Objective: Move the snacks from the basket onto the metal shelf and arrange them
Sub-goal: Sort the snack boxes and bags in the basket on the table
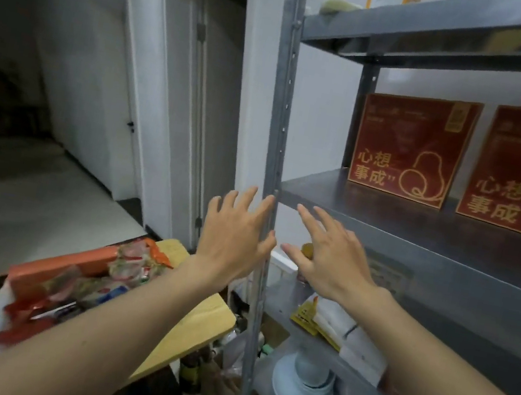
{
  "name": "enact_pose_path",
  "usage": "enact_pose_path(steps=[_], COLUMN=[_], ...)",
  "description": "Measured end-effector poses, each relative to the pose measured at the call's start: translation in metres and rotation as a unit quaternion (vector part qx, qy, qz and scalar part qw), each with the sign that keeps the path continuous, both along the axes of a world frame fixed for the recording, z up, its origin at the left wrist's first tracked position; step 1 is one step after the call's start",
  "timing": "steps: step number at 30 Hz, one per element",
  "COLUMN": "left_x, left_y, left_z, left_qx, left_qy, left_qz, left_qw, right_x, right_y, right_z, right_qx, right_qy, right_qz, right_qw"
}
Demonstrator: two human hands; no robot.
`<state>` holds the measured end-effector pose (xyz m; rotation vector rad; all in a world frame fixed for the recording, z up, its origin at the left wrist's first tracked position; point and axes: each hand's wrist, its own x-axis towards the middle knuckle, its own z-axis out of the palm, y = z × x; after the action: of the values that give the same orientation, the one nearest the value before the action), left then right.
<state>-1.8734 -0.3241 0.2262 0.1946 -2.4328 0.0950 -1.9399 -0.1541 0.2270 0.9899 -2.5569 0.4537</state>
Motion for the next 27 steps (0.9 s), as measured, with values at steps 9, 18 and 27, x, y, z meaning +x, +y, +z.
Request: enact_pose_path(steps=[9,18,27], left_x=[0.104,0.187,0.187], left_y=[-0.142,-0.283,-0.366], left_z=[-0.052,-0.121,-0.168], left_qx=[0.074,0.166,0.223], left_qy=[-0.021,-0.051,-0.07], left_qz=[0.107,0.149,0.189], left_qw=[0.991,0.974,0.954], right_x=[0.057,0.109,0.08], right_y=[-0.158,-0.3,-0.391], right_z=[-0.053,-0.126,-0.169], right_qx=[-0.007,-0.02,0.002], right_qy=[-0.068,-0.177,-0.235], right_qz=[0.115,0.199,0.225], right_qw=[0.991,0.964,0.946])
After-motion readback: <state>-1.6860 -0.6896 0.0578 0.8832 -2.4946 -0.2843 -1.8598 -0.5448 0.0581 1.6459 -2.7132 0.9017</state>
